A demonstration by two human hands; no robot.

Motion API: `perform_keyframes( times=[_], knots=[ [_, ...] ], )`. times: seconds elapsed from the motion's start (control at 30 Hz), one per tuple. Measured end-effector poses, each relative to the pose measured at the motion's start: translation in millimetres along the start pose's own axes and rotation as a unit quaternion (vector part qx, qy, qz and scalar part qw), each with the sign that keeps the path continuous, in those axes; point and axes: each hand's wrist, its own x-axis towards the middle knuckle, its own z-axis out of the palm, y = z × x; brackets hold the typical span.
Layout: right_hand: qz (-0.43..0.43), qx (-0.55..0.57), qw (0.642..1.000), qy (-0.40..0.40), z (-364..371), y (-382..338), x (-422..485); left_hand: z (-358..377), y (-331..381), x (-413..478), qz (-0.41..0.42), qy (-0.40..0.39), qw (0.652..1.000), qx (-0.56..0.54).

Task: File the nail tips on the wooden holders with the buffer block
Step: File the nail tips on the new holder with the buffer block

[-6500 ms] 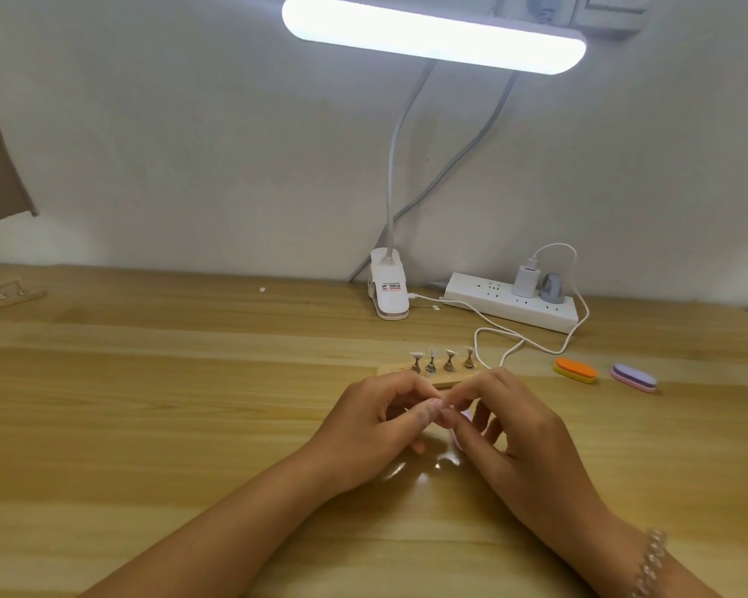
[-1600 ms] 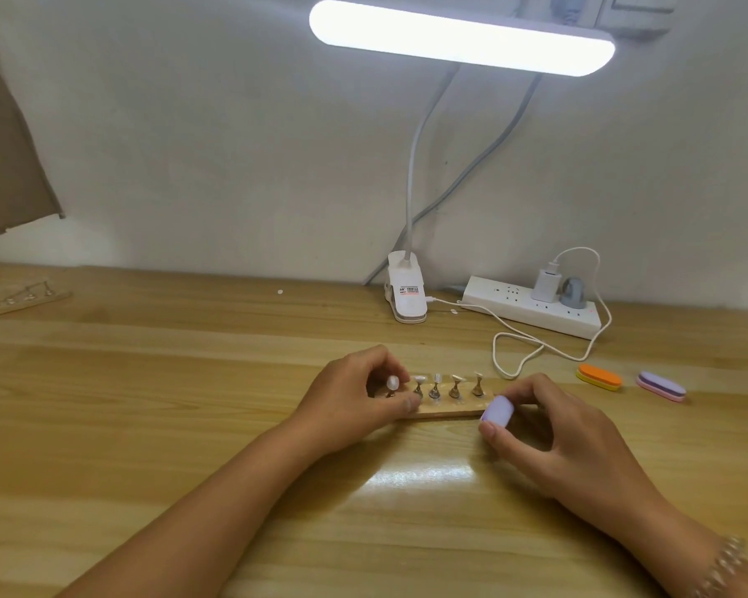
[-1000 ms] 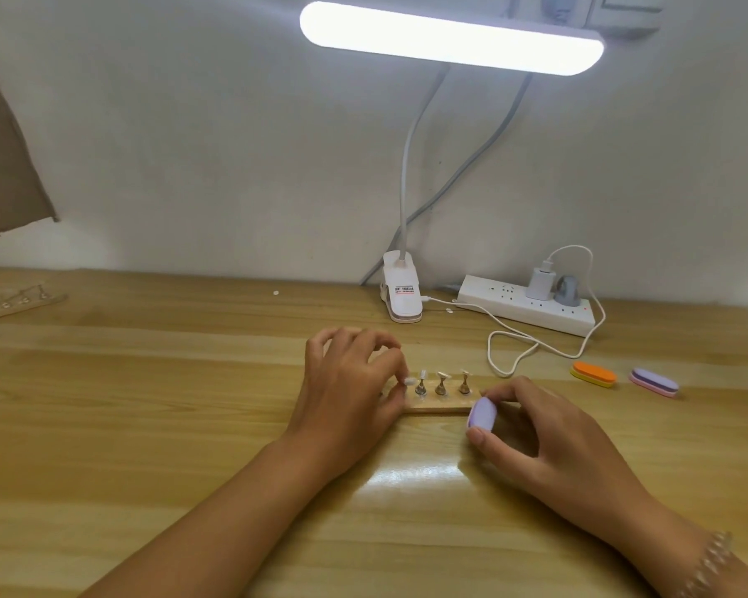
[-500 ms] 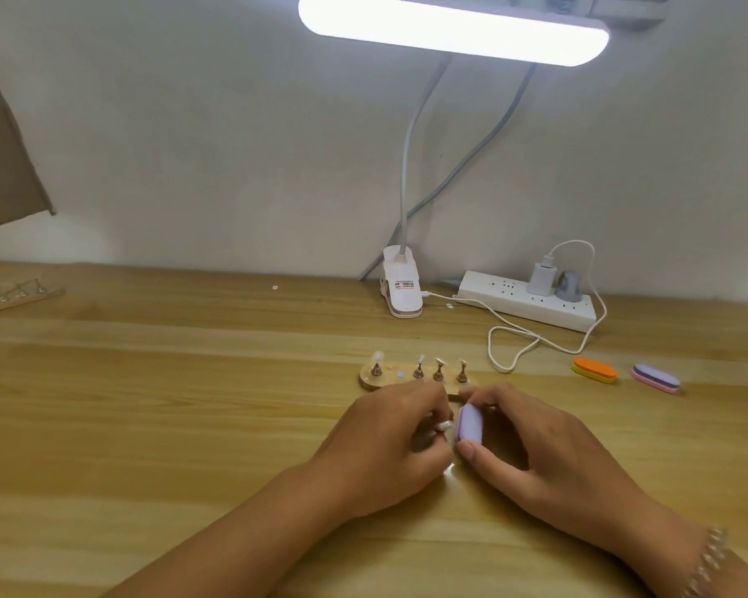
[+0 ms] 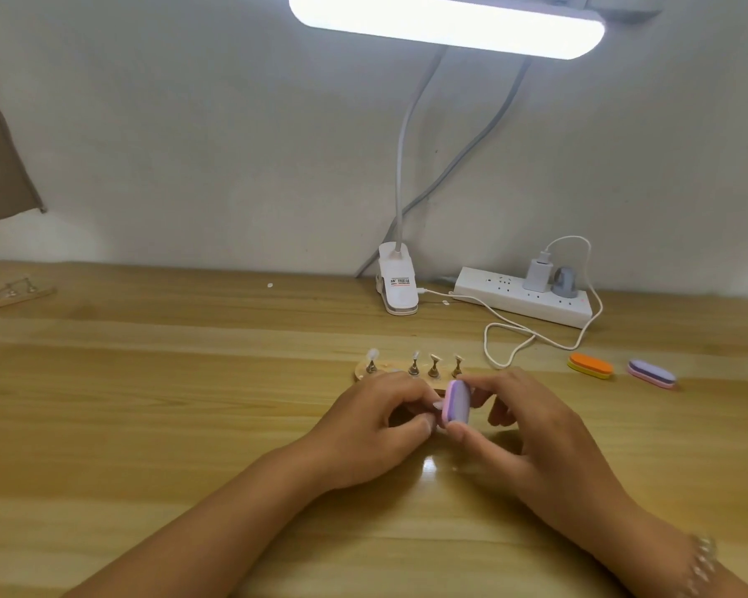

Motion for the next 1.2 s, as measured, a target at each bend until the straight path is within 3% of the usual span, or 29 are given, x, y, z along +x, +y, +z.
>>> perform_keyframes(
  times=[0.2, 0.33, 0.5, 0.63, 0.8, 0.93, 1.07, 1.2],
  knots=[
    [-0.006, 0.001, 1.0, -0.019, -0.5, -3.5, -2.5, 1.6, 1.4, -0.3, 0.002, -0.011, 1.0, 0.025],
    [0.048, 0.042, 0.998, 0.014, -2.6, 3.7, 3.4, 1.3, 3.1, -0.4, 0.012, -0.015, 0.999, 0.041],
    [0.009, 0.005, 1.0, -0.019, -0.1, -2.3, -2.1, 1.6, 3.0, -0.9, 0.003, -0.023, 0.999, 0.042],
    [0.06, 0.032, 0.997, 0.023, -2.2, 2.6, 3.4, 1.6, 0.5, -0.1, 0.01, -0.021, 0.998, 0.053],
    [0.015, -0.004, 1.0, -0.026, 0.1, -1.8, -3.2, 1.5, 0.0, -0.7, 0.01, -0.019, 0.999, 0.041],
    [0.052, -0.007, 0.998, 0.022, -1.8, 1.3, 1.8, 1.4, -1.0, -0.1, 0.011, -0.018, 0.999, 0.046],
    [0.012, -0.037, 0.999, -0.021, 0.4, -4.8, -3.3, 1.9, -0.7, -0.5, 0.009, -0.02, 0.999, 0.042],
    [0.073, 0.002, 0.996, 0.044, -2.5, 2.6, 3.4, 2.3, -0.4, 0.7, 0.001, 0.005, 1.0, -0.004]
  ],
)
